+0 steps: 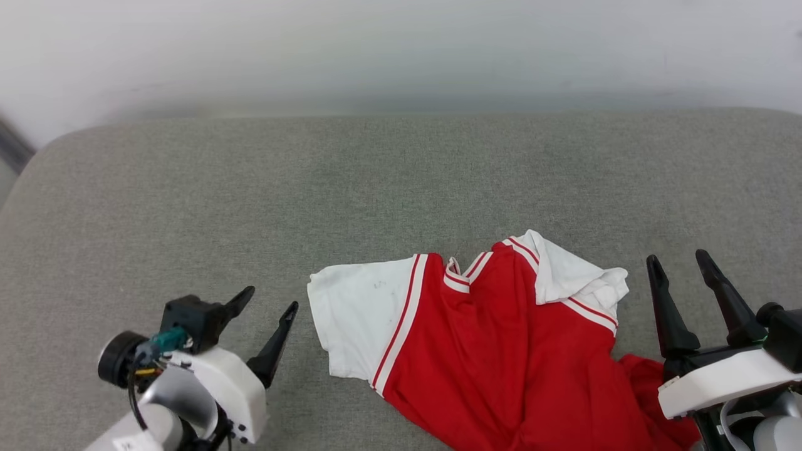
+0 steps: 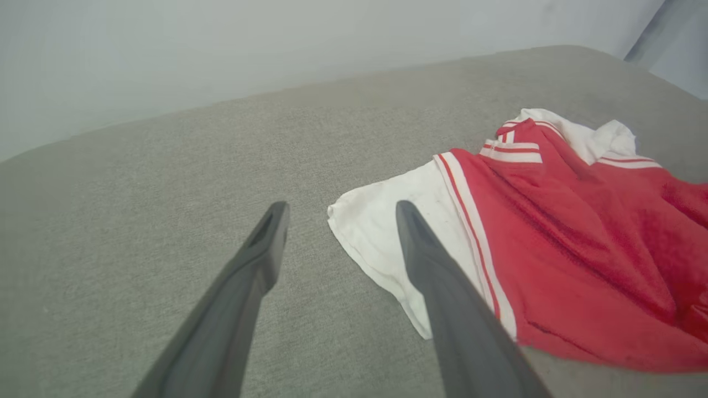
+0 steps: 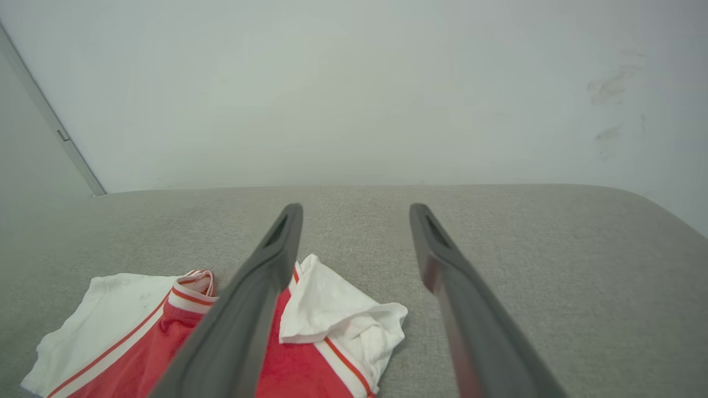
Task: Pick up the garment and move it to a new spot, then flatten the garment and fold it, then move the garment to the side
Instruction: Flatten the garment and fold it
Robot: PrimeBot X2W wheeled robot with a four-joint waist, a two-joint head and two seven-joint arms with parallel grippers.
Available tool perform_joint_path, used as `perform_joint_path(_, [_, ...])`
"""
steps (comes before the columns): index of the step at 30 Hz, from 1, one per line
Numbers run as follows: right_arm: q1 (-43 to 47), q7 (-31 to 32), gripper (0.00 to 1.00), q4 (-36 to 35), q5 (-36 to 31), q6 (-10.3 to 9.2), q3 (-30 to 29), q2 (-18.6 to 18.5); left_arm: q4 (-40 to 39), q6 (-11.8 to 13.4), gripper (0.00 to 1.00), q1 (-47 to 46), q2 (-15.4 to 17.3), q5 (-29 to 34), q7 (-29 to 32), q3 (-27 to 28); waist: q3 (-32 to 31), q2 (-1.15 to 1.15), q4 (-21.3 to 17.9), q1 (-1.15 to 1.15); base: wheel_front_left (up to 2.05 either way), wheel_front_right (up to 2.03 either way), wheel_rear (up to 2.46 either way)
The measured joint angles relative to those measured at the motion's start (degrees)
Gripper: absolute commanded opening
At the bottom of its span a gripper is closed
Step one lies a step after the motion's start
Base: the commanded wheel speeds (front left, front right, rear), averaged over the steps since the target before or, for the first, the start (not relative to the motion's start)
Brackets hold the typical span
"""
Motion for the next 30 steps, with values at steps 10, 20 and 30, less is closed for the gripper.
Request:
perform_joint_path(10, [-2.6,-0.5,1.0,0.6,0.0,-0.01,1.2,0.7,8.6,-12.5,1.0,-16.9,3.1,-11.3,29.1,-3.1,5.3,0.0,-2.0,0.0,0.0,0.0,0.0])
perform_joint_path(20, [-4.4,-2.5,1.0,2.7,0.1,-0.01,1.3,1.6,15.2,-14.7,1.0,-27.2,2.8,-16.7,45.9,-5.0,9.1,0.0,-5.7,0.0,0.0,0.0,0.0])
perform_joint_path(30, [-5.6,-3.6,1.0,3.8,0.1,-0.01,1.5,2.0,20.3,-15.2,1.0,-29.3,1.5,-13.5,46.7,-8.0,12.0,0.0,-8.0,0.0,0.0,0.0,0.0])
